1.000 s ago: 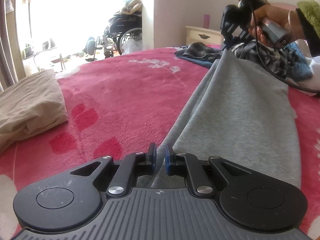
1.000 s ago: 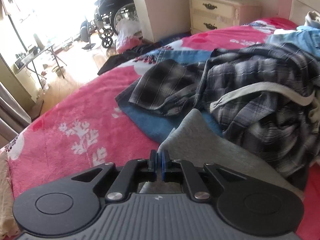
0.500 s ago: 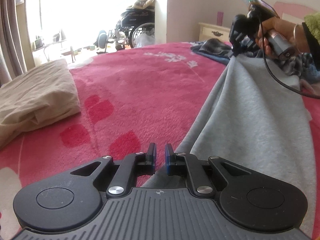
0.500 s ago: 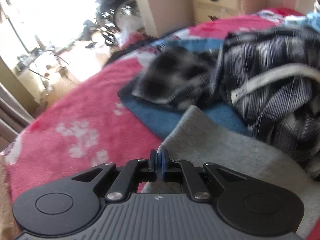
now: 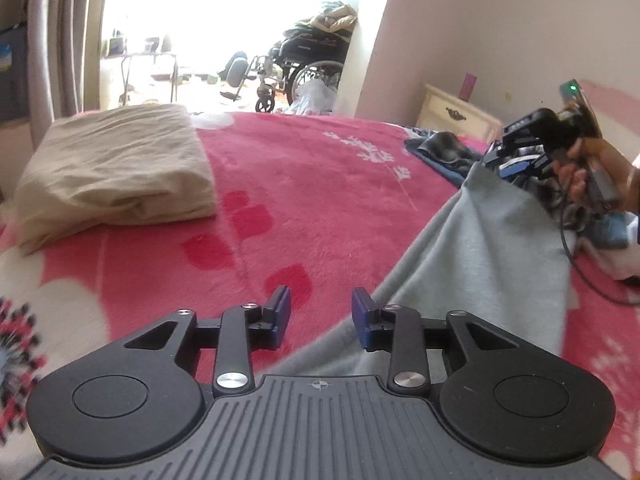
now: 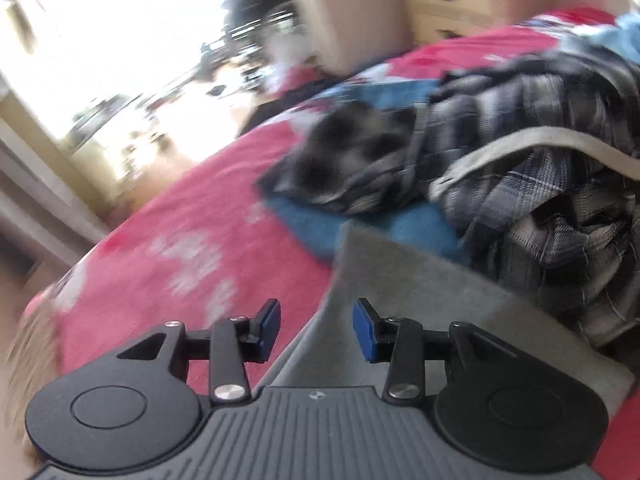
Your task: Fold clothes
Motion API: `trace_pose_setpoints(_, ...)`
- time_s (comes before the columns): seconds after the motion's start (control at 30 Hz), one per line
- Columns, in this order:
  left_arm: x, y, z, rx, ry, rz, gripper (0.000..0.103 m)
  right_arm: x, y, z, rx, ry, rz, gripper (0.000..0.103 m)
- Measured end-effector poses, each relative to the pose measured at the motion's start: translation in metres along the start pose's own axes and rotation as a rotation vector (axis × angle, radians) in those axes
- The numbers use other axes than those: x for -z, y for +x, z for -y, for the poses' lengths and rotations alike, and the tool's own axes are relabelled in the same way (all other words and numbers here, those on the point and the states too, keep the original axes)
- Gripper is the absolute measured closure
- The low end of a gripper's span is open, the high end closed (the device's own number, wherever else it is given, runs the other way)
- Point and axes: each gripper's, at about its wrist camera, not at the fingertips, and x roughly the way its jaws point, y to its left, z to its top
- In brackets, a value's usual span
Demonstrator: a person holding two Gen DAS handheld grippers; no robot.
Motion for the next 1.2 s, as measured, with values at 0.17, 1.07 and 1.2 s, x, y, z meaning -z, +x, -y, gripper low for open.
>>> trace_pose_setpoints(0.17,0.016,-0.025,-0.007,-0.015,0.006,-0.033,0.065,0.061,-0.037,-0.071,-0.142,-0.478,-0.081,0.060)
trace_pose_setpoints(1.07,0.034,-0.006,-0.078,0.155,0.202,-0.191,0.068,0.265,-0.075,-0.201,-0.412,-1.310,-0.221,0.061)
trace_pose_setpoints(1.2,0.038,-0.016,-0.071,0.128,0.217,-0.140,0.093,0.268,-0.080,-0.185,-0.375,-1.236,-0.213,0.061)
